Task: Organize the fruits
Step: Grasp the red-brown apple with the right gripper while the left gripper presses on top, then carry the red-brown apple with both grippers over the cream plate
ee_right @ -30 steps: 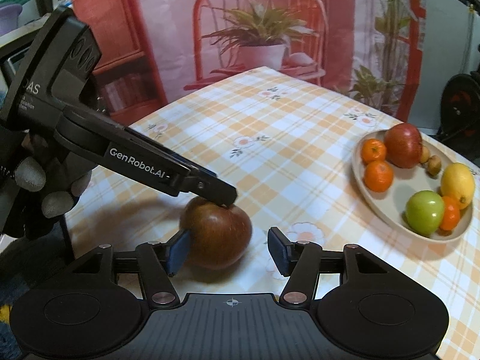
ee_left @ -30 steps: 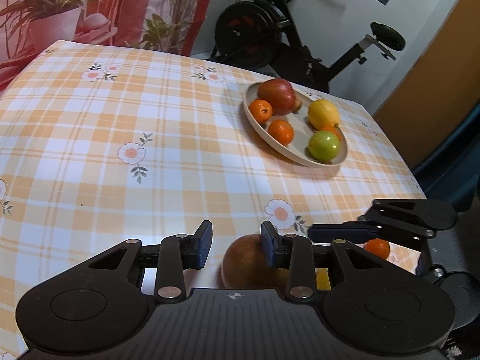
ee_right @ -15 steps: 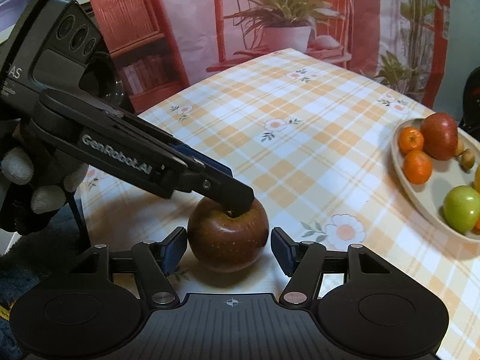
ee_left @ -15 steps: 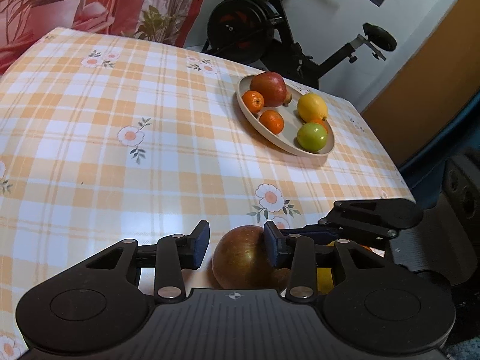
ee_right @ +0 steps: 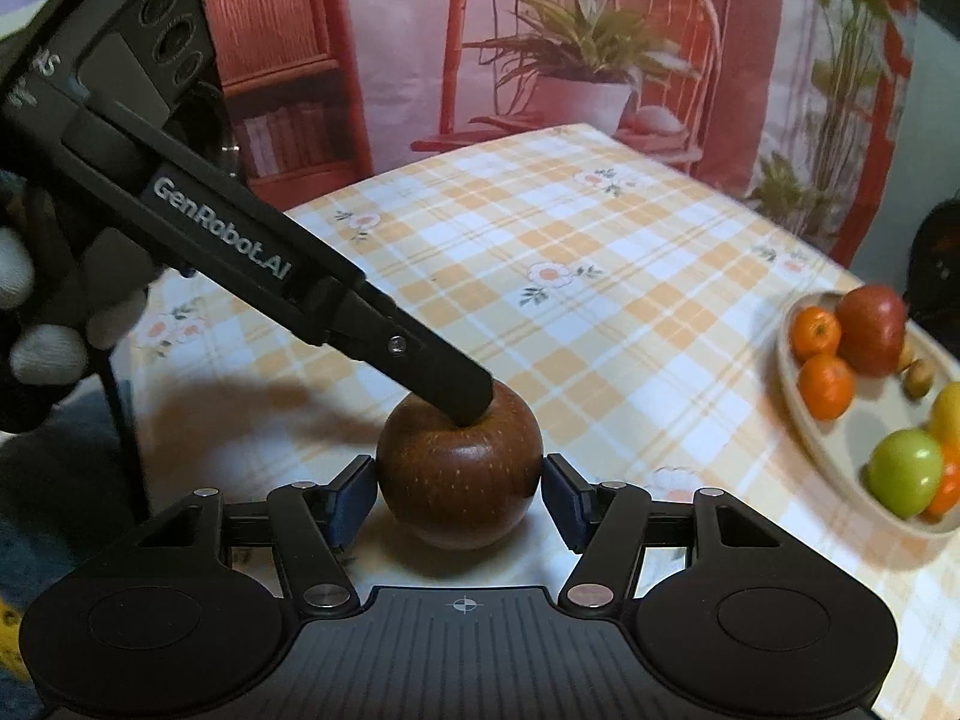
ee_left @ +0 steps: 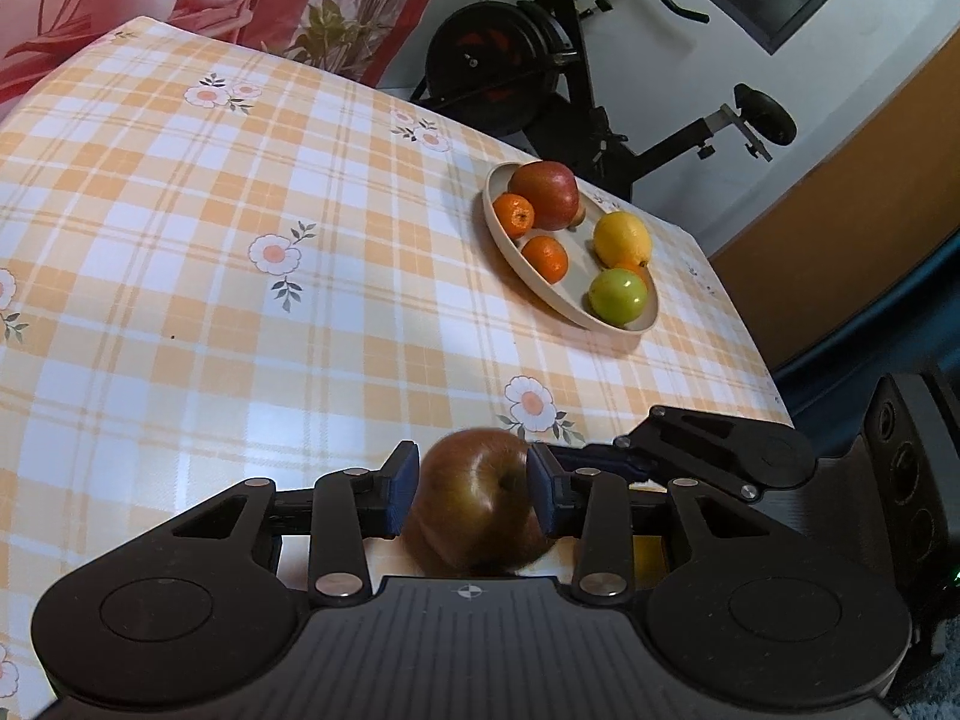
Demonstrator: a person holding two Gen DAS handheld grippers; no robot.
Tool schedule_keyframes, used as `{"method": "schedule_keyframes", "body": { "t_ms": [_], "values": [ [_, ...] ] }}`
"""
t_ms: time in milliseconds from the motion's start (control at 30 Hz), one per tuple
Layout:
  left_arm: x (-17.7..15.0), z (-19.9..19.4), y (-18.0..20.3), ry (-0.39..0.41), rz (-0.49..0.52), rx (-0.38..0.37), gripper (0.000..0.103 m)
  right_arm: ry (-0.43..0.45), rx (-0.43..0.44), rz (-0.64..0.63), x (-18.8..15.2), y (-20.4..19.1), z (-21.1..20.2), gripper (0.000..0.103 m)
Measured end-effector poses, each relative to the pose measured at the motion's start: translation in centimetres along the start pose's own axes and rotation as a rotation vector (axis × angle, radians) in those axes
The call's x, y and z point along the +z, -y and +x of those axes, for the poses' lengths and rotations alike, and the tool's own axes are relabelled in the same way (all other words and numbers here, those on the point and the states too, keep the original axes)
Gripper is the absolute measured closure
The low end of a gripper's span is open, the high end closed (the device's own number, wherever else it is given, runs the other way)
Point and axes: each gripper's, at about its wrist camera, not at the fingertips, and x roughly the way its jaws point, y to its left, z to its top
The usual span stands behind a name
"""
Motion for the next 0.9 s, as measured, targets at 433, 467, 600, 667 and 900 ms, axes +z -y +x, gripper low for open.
{"method": "schedule_keyframes", "body": {
  "t_ms": [433, 467, 600, 667, 900],
  "values": [
    [-0.1, 0.6, -0.1, -0.005, -0.017, -0.018, 0.061, 0.013, 0.001, 0.056, -0.4, 0.9, 0.0, 0.046],
    [-0.1, 0.6, -0.1, -0.004, -0.017, -0.018, 0.061, 0.014, 0.003, 0.059, -0.4, 0.9, 0.0, 0.047],
    [0.0, 0.5, 0.2, 0.005, -0.012, -0.012, 0.062, 0.031, -0.002, 0.066, -0.5, 1.0, -0.2, 0.047],
    [0.3, 0.3, 0.5, 0.023, -0.014, -0.018, 0.062, 0.055, -0.007, 0.074, -0.6, 1.3, -0.7, 0.047],
    [2.6, -0.4, 3.3, 0.098, 0.029, -0.024, 0.062, 0.146, -0.064, 0.066, 0.5, 2.8, -3.2, 0.047]
  ]
}}
